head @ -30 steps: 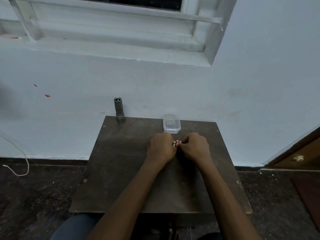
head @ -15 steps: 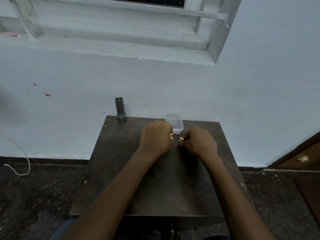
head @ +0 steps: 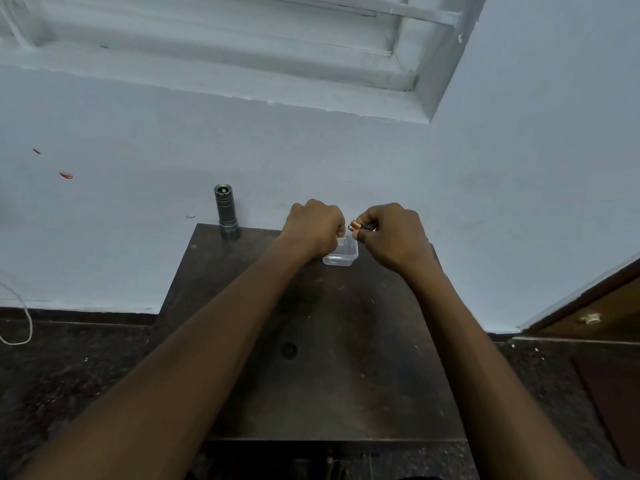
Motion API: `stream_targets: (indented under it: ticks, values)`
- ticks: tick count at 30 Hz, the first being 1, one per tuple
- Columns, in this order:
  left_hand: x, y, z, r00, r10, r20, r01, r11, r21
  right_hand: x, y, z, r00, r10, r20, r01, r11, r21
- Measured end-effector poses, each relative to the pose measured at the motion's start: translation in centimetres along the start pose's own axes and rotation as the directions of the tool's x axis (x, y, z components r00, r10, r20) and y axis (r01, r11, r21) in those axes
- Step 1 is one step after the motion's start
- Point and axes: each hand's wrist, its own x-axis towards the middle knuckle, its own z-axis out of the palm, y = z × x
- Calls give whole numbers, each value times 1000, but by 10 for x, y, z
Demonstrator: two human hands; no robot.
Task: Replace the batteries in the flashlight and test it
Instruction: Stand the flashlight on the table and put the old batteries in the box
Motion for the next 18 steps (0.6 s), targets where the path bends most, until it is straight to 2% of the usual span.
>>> stream_targets:
  ticks: [5,13,18]
  values:
    - [-1,-8,1,999,-25,26,27,995,-94,1,5,12,1000,-16,1,16,998,53]
    - [4,-3,-5,998,-40,49,41,999,-26,3,8,18,999,-48,15,47,997,68]
    - [6,1,-10,999,-36,39,39,996,-83,5,11,16,999,-45,24,43,997,61]
